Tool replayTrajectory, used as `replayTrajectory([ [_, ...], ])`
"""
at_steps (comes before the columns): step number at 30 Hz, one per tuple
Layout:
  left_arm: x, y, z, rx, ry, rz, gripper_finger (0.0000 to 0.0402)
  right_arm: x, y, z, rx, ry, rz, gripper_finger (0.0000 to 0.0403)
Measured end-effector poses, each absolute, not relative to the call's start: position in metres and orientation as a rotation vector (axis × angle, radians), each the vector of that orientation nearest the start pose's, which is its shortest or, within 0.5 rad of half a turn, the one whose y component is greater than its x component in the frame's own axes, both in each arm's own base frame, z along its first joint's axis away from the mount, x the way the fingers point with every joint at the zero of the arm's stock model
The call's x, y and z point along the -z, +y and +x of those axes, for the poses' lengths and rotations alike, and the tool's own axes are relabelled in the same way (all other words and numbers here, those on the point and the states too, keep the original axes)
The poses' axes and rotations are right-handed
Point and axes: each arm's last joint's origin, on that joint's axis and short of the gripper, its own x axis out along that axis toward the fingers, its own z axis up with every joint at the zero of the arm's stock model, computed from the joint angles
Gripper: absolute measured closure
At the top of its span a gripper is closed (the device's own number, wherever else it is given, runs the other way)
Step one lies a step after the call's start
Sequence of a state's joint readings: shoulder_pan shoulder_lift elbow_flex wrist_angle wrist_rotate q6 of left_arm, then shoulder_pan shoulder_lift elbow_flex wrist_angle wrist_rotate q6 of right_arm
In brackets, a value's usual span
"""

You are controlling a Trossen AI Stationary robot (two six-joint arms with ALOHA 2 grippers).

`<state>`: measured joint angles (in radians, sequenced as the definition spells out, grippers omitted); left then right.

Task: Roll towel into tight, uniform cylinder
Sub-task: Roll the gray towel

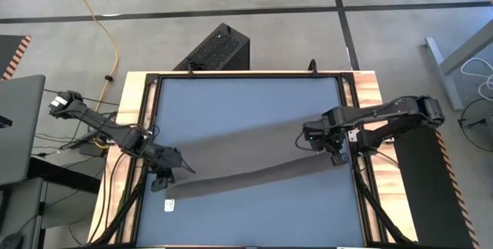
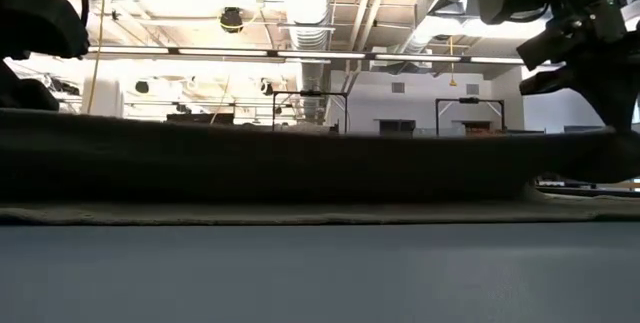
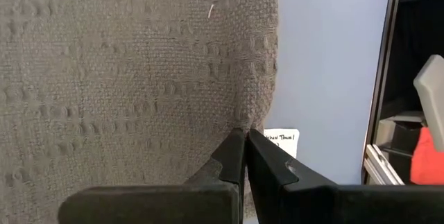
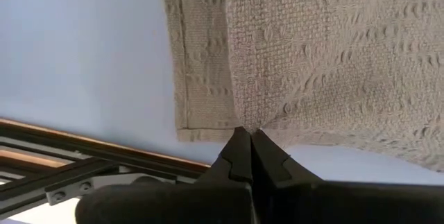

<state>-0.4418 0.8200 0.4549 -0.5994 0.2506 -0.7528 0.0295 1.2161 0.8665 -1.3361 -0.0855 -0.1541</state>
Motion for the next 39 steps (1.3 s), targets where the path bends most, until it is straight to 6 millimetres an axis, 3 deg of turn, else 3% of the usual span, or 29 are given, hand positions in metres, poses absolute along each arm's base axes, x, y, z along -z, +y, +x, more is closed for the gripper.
replayTrajectory([
  [13,-0.185,-0.078,0.128,0.218,1.145,-0.554,0.0401,-0.226,0.031,0.167,-0.193,1.668,0.007,0.0394],
  [20,-0.176,-0.092,0.136,0.281,1.202,-0.559,0.0401,-0.214,0.038,0.167,-0.205,1.702,-0.015,0.0394],
  [31,-0.158,-0.102,0.149,0.314,1.3,-0.564,0.0401,-0.184,0.043,0.185,-0.209,1.883,-0.011,0.0394],
  [39,-0.155,-0.105,0.152,0.331,1.312,-0.565,0.0401,-0.179,0.047,0.187,-0.217,1.918,-0.03,0.0393],
])
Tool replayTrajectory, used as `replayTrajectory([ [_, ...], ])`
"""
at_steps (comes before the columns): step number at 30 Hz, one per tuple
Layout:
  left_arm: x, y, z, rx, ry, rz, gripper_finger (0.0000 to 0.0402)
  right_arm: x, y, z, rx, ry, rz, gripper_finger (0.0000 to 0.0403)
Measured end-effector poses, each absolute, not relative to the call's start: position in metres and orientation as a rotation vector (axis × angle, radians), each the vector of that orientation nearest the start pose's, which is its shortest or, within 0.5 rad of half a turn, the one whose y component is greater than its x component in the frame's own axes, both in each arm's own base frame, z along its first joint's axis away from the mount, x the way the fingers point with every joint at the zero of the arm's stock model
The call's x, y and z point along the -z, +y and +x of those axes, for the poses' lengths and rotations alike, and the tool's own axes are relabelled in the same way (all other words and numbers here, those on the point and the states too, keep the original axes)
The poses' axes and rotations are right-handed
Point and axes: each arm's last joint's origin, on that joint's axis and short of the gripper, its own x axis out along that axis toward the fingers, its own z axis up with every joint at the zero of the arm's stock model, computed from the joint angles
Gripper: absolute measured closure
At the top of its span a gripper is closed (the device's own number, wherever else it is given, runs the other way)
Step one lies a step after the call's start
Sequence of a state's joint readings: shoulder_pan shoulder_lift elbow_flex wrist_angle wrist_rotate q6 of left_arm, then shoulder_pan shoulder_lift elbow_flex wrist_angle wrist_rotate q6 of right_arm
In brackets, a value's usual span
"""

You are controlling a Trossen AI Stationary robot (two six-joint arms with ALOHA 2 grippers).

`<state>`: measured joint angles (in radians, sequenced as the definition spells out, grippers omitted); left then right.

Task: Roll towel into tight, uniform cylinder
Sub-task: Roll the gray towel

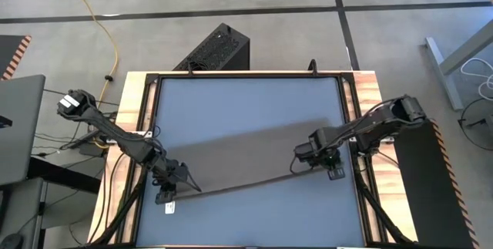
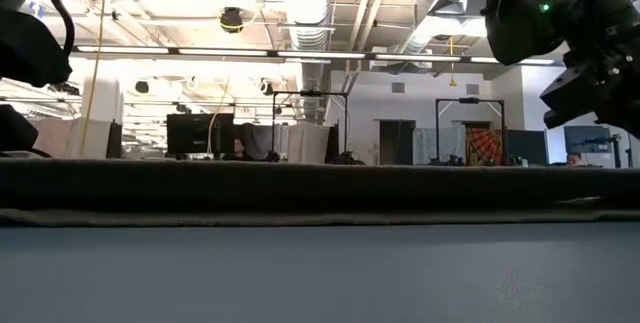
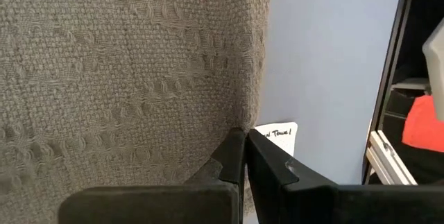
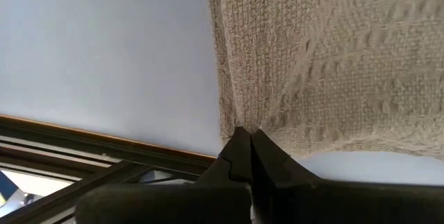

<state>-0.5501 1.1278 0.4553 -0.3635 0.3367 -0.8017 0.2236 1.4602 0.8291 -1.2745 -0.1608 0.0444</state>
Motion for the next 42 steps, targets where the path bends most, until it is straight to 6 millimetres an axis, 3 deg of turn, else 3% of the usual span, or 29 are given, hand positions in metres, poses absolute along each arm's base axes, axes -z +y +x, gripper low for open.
replayTrajectory([
  [20,-0.155,-0.104,0.154,0.311,1.284,-0.564,0.0391,-0.181,0.049,0.186,-0.229,1.91,0.001,0.0389],
  [31,-0.154,-0.103,0.151,0.287,1.31,-0.556,0.0349,-0.181,0.048,0.184,-0.143,1.935,0.055,0.0325],
  [42,-0.154,-0.1,0.152,0.269,1.286,-0.488,0.0344,-0.19,0.046,0.18,-0.152,2.009,0.036,0.0276],
])
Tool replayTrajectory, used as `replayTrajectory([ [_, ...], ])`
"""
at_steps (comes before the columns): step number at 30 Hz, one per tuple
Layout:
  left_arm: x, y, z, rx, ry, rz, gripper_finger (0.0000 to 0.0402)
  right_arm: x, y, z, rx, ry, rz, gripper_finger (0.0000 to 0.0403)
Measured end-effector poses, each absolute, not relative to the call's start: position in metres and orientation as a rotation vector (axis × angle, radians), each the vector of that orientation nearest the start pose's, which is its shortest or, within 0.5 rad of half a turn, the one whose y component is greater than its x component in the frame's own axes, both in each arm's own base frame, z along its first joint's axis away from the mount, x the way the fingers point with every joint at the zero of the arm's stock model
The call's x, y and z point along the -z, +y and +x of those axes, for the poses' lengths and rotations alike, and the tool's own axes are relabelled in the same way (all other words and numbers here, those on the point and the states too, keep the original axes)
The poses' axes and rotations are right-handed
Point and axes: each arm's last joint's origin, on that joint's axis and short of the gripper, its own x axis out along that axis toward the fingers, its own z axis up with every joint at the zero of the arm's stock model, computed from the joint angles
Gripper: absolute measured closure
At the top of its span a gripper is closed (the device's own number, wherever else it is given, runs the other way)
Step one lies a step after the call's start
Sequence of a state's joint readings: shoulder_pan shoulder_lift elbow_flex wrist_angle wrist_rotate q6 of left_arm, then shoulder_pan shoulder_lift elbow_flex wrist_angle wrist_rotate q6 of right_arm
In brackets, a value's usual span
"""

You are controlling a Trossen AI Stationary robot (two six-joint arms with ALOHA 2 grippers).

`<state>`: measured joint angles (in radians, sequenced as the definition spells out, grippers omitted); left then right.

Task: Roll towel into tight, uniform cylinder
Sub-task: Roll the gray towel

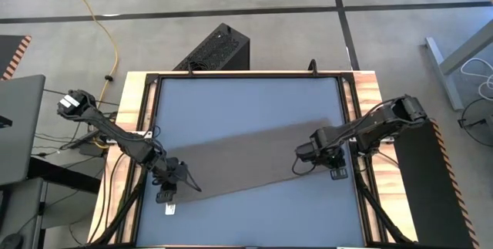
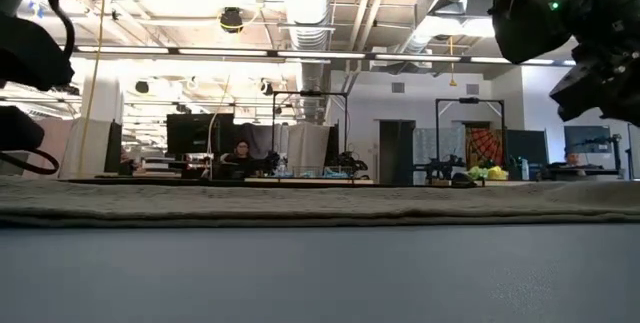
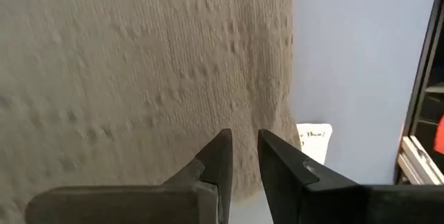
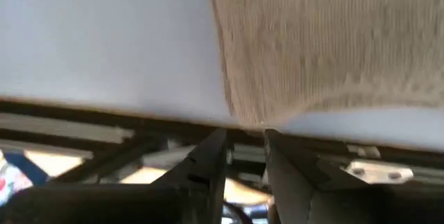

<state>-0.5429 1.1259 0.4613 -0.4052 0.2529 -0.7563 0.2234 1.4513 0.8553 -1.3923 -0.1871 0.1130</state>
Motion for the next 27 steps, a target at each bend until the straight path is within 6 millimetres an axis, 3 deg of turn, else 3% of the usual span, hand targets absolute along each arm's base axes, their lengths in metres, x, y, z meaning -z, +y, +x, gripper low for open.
replayTrajectory([
  [4,-0.162,-0.097,0.162,0.257,1.197,-0.424,0.0344,-0.202,0.042,0.185,-0.146,1.977,0.063,0.0275],
  [7,-0.164,-0.093,0.169,0.216,1.114,-0.364,0.0344,-0.206,0.038,0.198,-0.155,1.805,0.097,0.028],
  [13,-0.146,-0.083,0.175,0.145,1.154,-0.294,0.0352,-0.203,0.017,0.226,-0.091,1.523,0.063,0.0285],
  [21,-0.128,-0.063,0.184,0.047,1.253,-0.272,0.0382,-0.196,-0.025,0.235,0.013,1.486,0.061,0.0285],
  [27,-0.126,-0.035,0.189,-0.11,1.232,-0.214,0.04,-0.196,-0.05,0.231,0.111,1.485,0.129,0.0285],
])
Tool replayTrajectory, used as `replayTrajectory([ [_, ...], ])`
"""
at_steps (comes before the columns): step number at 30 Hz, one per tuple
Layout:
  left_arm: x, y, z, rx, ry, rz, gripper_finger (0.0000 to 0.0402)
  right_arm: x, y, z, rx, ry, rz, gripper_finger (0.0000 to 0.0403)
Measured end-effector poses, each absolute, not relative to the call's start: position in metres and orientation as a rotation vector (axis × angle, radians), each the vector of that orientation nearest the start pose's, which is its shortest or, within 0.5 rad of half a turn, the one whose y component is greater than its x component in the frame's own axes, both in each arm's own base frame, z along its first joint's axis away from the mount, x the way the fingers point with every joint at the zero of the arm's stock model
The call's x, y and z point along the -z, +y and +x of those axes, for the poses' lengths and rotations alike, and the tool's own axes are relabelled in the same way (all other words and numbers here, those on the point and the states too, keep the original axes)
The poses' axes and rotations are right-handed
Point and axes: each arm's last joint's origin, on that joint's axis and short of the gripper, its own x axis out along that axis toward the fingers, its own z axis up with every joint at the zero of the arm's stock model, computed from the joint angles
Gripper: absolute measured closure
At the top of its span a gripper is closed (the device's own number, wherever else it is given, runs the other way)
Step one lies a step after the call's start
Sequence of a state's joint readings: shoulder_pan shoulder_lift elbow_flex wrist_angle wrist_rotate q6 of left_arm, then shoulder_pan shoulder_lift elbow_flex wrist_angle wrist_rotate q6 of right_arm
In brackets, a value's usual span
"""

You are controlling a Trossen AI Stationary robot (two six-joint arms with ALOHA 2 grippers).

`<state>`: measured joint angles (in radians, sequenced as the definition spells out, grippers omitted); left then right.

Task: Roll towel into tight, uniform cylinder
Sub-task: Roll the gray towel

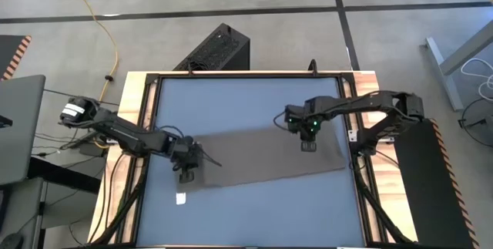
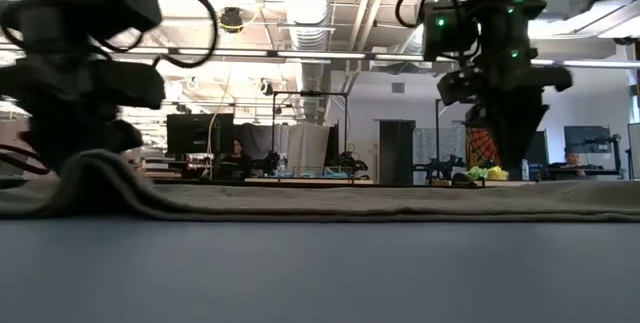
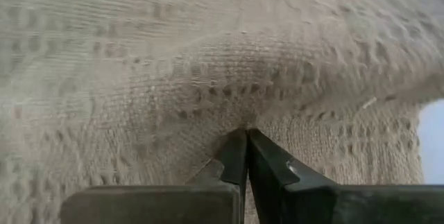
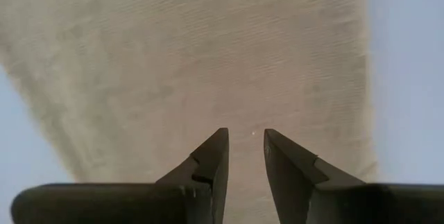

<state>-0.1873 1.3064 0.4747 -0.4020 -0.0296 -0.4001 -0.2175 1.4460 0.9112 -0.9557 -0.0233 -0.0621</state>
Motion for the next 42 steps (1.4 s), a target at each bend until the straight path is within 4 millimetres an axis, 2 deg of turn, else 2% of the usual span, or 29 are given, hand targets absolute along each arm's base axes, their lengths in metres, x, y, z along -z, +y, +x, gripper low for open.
replayTrajectory([
  [6,-0.126,0.0,0.19,-0.252,1.232,-0.2,0.04,-0.192,-0.066,0.226,0.257,1.482,0.199,0.0285],
  [13,-0.127,0.042,0.182,-0.359,1.295,-0.189,0.04,-0.157,-0.064,0.207,0.32,1.521,0.273,0.0285],
  [16,-0.132,0.055,0.179,-0.365,1.347,-0.161,0.04,-0.153,-0.063,0.205,0.337,1.517,0.289,0.0285],
  [19,-0.143,0.064,0.183,-0.349,1.359,-0.13,0.04,-0.155,-0.062,0.209,0.365,1.485,0.315,0.0285],
  [26,-0.194,0.083,0.196,-0.46,1.394,-0.021,0.04,-0.156,-0.062,0.21,0.359,1.477,0.308,0.0285],
  [30,-0.214,0.087,0.209,-0.459,1.28,-0.072,0.04,-0.158,-0.064,0.211,0.349,1.476,0.299,0.0285],
  [32,-0.213,0.083,0.216,-0.389,1.196,-0.147,0.04,-0.159,-0.064,0.212,0.349,1.467,0.298,0.0285],
  [35,-0.197,0.073,0.225,-0.291,1.149,-0.162,0.04,-0.157,-0.064,0.211,0.349,1.473,0.298,0.0285],
  [38,-0.174,0.073,0.226,-0.351,1.203,-0.097,0.04,-0.154,-0.062,0.208,0.354,1.485,0.305,0.0285],
  [42,-0.153,0.087,0.231,-0.438,1.259,-0.085,0.04,-0.154,-0.06,0.209,0.411,1.469,0.366,0.0285],
])
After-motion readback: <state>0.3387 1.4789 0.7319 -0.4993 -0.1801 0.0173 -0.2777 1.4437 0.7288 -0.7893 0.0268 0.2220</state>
